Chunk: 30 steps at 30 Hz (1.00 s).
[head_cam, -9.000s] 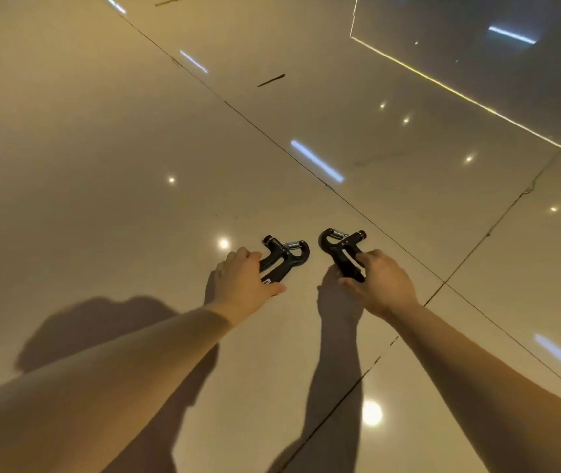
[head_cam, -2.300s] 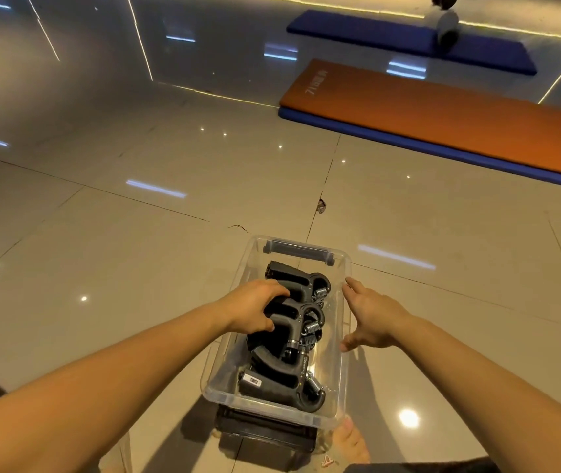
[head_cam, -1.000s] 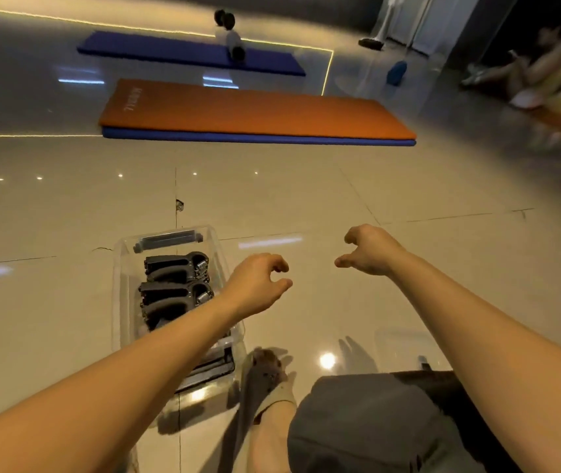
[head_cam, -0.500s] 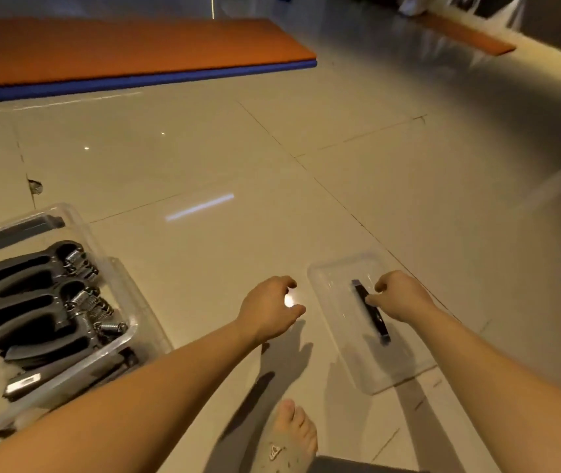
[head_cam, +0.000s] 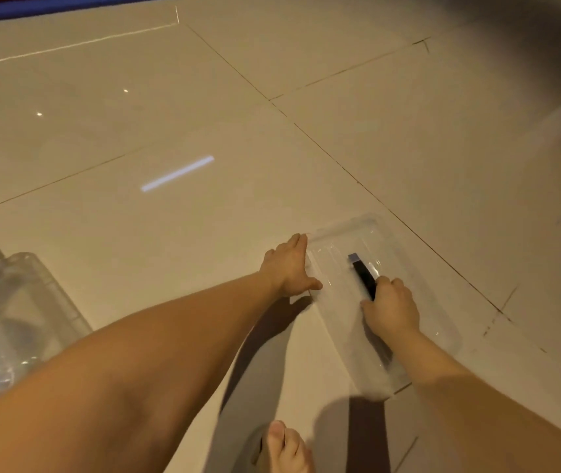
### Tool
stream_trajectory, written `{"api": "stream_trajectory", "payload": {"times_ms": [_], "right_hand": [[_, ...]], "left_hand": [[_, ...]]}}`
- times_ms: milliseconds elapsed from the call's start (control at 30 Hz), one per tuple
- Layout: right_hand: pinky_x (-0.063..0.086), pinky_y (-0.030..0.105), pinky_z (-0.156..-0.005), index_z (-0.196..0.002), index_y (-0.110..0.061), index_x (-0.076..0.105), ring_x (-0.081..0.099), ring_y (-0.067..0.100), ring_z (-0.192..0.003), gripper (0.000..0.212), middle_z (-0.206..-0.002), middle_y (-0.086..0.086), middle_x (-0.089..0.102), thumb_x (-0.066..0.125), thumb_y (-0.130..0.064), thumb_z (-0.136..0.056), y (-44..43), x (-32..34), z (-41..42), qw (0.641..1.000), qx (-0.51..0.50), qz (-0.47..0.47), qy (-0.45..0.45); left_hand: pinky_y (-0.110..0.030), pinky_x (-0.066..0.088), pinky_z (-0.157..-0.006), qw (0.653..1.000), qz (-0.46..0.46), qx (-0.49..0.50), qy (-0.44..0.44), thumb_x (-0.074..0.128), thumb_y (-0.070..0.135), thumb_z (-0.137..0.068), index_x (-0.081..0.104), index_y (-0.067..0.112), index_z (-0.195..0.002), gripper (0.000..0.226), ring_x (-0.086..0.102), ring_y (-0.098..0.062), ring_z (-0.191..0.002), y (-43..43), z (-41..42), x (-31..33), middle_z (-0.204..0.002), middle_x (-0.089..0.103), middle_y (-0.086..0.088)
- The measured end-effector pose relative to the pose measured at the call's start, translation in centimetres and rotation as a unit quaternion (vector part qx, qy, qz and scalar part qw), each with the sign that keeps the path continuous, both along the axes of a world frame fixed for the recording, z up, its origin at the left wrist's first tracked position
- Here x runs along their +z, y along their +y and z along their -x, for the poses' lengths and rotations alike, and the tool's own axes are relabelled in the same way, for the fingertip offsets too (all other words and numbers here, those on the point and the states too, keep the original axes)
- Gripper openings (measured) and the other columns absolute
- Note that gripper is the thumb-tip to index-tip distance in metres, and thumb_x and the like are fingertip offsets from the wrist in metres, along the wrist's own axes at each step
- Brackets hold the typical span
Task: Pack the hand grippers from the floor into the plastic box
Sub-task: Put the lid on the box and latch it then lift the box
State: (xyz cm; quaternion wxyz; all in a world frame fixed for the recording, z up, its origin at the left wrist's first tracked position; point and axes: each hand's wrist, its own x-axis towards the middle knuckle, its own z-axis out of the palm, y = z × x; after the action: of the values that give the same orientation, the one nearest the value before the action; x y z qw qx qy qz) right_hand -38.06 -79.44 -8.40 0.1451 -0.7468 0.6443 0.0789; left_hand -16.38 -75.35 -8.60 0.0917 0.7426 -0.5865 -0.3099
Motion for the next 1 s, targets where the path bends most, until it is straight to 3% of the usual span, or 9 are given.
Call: {"api": "stream_trajectory", "payload": {"times_ms": [167,267,367,467,567,733,867,933,1000], "right_hand": [[0.044,0.034,-0.065,-0.107,-0.009,0.057,0.053,0.025,-0.087,0.035,-0.096,0.004,0.055,0.075,-0.028,-0.084,-0.8,0.3,0.1,0.998,-0.051,-0.026,-0.036],[0.045,0.032,-0.059,-0.099,-0.011,0.061,0.057,0.023,-0.074,0.023,-0.085,0.003,0.059,0.074,-0.026,-0.086,-0.6,0.4,-0.4,0.995,-0.063,-0.059,-0.047],[0.047,0.034,-0.062,-0.095,-0.014,0.057,0.057,0.022,-0.073,0.016,-0.085,0.003,0.06,0.068,-0.023,-0.089,0.1,1.2,-2.0,0.998,-0.008,-0.046,-0.05],[0.051,0.037,-0.065,-0.093,-0.018,0.056,0.057,0.022,-0.075,0.007,-0.087,0.0,0.059,0.063,-0.016,-0.09,0.0,3.9,-5.0,0.995,0.07,0.011,-0.066],[0.042,0.036,-0.067,-0.098,-0.019,0.057,0.054,0.022,-0.085,0.008,-0.095,-0.003,0.057,0.063,-0.017,-0.092,-0.1,8.4,-9.0,0.979,0.173,0.068,-0.088],[0.045,0.037,-0.072,-0.105,-0.018,0.061,0.054,0.021,-0.089,0.011,-0.099,-0.004,0.056,0.063,-0.022,-0.095,1.7,17.5,-16.6,0.927,0.324,0.143,-0.122],[0.045,0.036,-0.075,-0.109,-0.021,0.06,0.053,0.02,-0.091,0.014,-0.1,-0.006,0.055,0.064,-0.022,-0.095,5.5,25.5,-22.5,0.888,0.409,0.173,-0.121],[0.045,0.037,-0.076,-0.108,-0.021,0.061,0.054,0.022,-0.094,0.015,-0.102,-0.005,0.056,0.064,-0.02,-0.094,8.8,29.4,-25.5,0.869,0.452,0.167,-0.112],[0.044,0.036,-0.074,-0.108,-0.02,0.061,0.055,0.024,-0.096,0.016,-0.105,-0.003,0.057,0.064,-0.016,-0.093,10.5,32.0,-27.7,0.86,0.477,0.159,-0.093]], "left_hand": [[-0.047,0.034,-0.115,0.998,0.032,0.044,0.021,0.077,0.059,-0.078,0.02,0.016,-0.159,0.108,0.035,-0.032,-0.141,0.4,-0.7,-0.6,-0.159,0.032,-0.007],[-0.046,0.039,-0.108,0.997,0.017,0.073,0.003,0.071,0.063,-0.081,0.041,0.018,-0.147,0.085,0.04,-0.032,-0.131,1.1,-1.4,-0.4,-0.141,0.043,-0.012],[-0.044,0.044,-0.102,0.992,0.009,0.123,-0.01,0.063,0.06,-0.088,0.06,0.016,-0.127,0.06,0.048,-0.031,-0.121,2.6,-2.8,-0.1,-0.127,0.05,-0.011],[-0.041,0.052,-0.089,0.974,0.028,0.222,0.025,0.063,0.054,-0.09,0.064,0.014,-0.118,0.049,0.058,-0.026,-0.104,4.8,-5.3,1.9,-0.116,0.06,-0.007],[-0.035,0.054,-0.075,0.959,0.056,0.278,0.016,0.061,0.05,-0.093,0.063,0.016,-0.103,0.036,0.063,-0.021,-0.085,7.8,-8.9,5.8,-0.098,0.069,-0.001],[-0.034,0.052,-0.077,0.935,0.137,0.326,-0.023,0.062,0.052,-0.092,0.059,0.017,-0.126,0.049,0.067,-0.022,-0.092,14.4,-14.7,14.9,-0.102,0.072,0.0],[-0.036,0.057,-0.069,0.928,0.136,0.338,-0.072,0.06,0.056,-0.091,0.074,0.009,-0.087,0.05,0.068,-0.02,-0.072,20.7,-18.6,22.4,-0.075,0.073,-0.002],[-0.037,0.06,-0.069,0.923,0.13,0.359,-0.049,0.062,0.058,-0.091,0.074,0.01,-0.072,0.053,0.07,-0.017,-0.061,25.3,-20.2,25.9,-0.062,0.071,0.0],[-0.034,0.06,-0.071,0.923,0.113,0.368,0.013,0.064,0.056,-0.092,0.074,0.009,-0.072,0.053,0.07,-0.012,-0.055,27.7,-21.2,28.0,-0.061,0.073,0.0]]}}
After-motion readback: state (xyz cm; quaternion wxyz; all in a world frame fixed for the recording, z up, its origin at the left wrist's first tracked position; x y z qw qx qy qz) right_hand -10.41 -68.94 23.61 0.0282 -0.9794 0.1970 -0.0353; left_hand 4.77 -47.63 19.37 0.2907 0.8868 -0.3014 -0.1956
